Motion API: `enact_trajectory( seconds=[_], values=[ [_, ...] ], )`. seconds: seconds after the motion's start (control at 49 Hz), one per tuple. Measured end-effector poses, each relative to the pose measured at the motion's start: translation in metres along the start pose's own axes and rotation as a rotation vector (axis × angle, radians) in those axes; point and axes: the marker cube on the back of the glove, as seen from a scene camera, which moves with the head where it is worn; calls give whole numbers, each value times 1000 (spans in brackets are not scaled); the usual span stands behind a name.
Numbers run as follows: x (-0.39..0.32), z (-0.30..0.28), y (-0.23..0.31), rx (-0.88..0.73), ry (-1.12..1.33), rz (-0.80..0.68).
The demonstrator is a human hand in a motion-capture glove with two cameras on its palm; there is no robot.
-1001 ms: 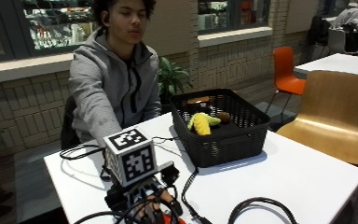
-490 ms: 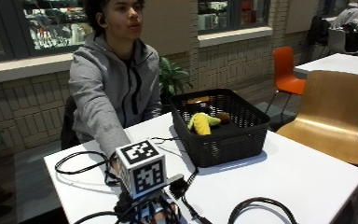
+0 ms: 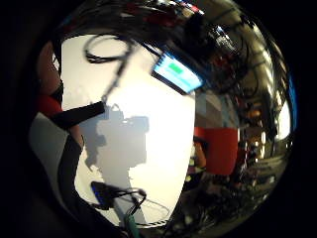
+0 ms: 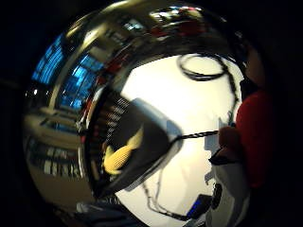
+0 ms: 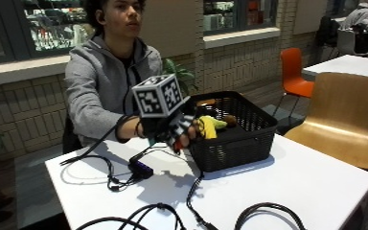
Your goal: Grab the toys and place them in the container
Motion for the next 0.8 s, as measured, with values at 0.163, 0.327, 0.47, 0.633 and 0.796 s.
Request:
enact_trajectory(
  seconds=[0.163,0.327,0.47,0.633,0.796],
  values=[
    [-112,-16,21,2,-157,-228],
    [-193,-7,40,-32,-162,-398],
    [-242,0,52,-43,-100,-515],
    [-258,-3,48,-28,-106,-537],
    [-252,-5,56,-97,-68,-524]
  ],
)
